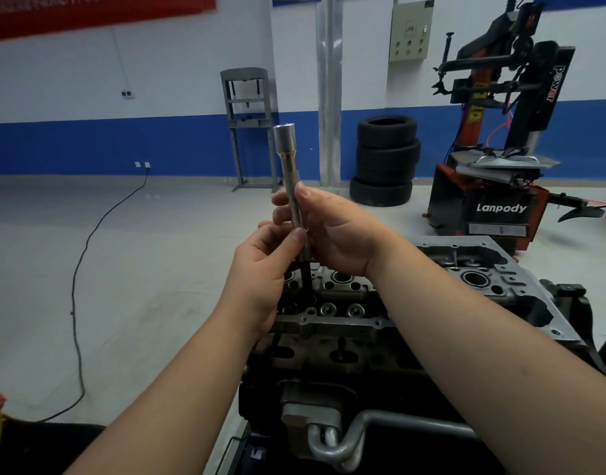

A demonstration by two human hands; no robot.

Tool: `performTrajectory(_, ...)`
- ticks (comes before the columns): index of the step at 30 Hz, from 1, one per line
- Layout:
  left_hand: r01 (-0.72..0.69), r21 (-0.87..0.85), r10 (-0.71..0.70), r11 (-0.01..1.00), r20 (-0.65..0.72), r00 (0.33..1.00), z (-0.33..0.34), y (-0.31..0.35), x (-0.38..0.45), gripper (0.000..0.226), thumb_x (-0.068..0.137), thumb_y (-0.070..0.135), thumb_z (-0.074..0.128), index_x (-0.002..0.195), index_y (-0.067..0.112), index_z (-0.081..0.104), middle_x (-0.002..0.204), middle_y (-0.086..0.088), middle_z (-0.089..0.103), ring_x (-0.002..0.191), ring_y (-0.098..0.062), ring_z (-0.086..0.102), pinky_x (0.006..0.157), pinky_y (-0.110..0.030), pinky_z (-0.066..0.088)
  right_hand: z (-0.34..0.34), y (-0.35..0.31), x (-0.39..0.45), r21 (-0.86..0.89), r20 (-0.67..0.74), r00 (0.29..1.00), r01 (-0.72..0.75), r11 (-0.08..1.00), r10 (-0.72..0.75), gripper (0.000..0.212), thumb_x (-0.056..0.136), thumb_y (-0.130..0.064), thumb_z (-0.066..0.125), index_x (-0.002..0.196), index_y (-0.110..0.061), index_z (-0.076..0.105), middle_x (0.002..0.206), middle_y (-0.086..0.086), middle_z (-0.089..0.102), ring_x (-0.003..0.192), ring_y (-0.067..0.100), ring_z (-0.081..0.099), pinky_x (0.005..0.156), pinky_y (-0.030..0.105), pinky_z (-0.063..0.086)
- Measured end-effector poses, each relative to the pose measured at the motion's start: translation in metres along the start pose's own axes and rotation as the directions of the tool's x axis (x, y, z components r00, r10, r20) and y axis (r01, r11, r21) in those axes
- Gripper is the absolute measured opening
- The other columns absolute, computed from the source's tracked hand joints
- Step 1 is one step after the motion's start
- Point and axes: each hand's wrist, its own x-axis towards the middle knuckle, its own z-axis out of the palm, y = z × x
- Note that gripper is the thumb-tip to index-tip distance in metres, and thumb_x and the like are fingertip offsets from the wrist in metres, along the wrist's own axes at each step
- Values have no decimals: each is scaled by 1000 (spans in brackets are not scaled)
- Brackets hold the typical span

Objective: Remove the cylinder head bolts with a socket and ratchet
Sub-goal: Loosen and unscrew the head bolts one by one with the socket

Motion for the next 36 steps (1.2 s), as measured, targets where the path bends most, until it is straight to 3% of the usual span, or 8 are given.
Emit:
performTrajectory(6, 47, 15, -48, 999, 38, 998, -1, 0, 0, 17, 92, 41, 67, 95, 30, 80, 102, 3, 78, 103, -14, 73, 88, -29, 53, -2, 1, 1, 2, -5, 1000, 21, 1000, -21, 27, 101, -35, 48, 101, -12, 61, 94, 4, 64, 107, 28, 61, 88, 39, 53)
performTrajectory(10, 35, -20, -33, 999, 65, 997, -3, 1, 0, 20, 95, 33, 62, 93, 34, 82, 101, 7, 77, 103, -13, 73, 82, -23, 58, -4, 1, 1, -11, 9, 1000, -18, 1000, 18, 36, 101, -44, 45, 101, -13, 66, 92, 1, 68, 103, 24, 64, 86, 37, 55)
performTrajectory(16, -30, 20, 31, 999, -10, 999, -1, -4, 1, 20, 77, 34, 74, 93, 22, 77, 91, 9, 74, 92, -13, 74, 80, -22, 57, -2, 2, 2, 21, 23, 1000, 11, 1000, -12, 23, 95, -35, 53, 99, -13, 61, 92, 2, 64, 96, 22, 63, 95, 43, 48)
performTrajectory(20, 32, 29, -33, 999, 42, 999, 0, -1, 0, 15, 91, 42, 67, 92, 36, 81, 101, 4, 78, 103, -13, 73, 87, -27, 54, -4, 1, 0, -2, 26, 999, 30, 1000, -30, 24, 103, -31, 46, 100, -13, 61, 93, 3, 64, 107, 27, 62, 93, 42, 52)
performTrajectory(24, 44, -34, -42, 998, 64, 997, -3, 2, 0, 27, 100, 30, 57, 91, 33, 82, 98, 4, 78, 99, -14, 74, 79, -23, 57, -3, 0, 0, -42, 9, 1000, 7, 999, -7, 34, 103, -40, 43, 103, -15, 66, 94, 1, 66, 108, 26, 62, 92, 41, 52)
performTrajectory(28, -19, -6, 19, 1000, -16, 1000, 0, -1, -1, 17, 81, 34, 71, 91, 22, 78, 95, 3, 73, 93, -17, 74, 80, -23, 58, -2, 1, 1, -4, 23, 1000, 12, 1000, -12, 25, 98, -36, 50, 107, -14, 60, 90, 0, 63, 103, 27, 60, 94, 45, 46)
performTrajectory(31, -16, 18, 16, 1000, -22, 1000, 1, -2, 0, 17, 76, 35, 76, 87, 22, 76, 88, 5, 75, 87, -14, 75, 77, -22, 58, -1, 1, 1, 37, 25, 999, 35, 999, -36, 18, 101, -29, 51, 97, -13, 57, 91, 3, 61, 101, 28, 60, 88, 39, 52)
performTrajectory(36, 59, -29, -57, 998, 55, 997, -3, 2, -1, 23, 94, 36, 59, 93, 34, 82, 102, 2, 78, 104, -16, 73, 81, -24, 58, -4, 2, 1, -54, -13, 1000, 21, 998, -22, 32, 102, -39, 45, 101, -14, 65, 97, 3, 65, 109, 28, 62, 98, 47, 51)
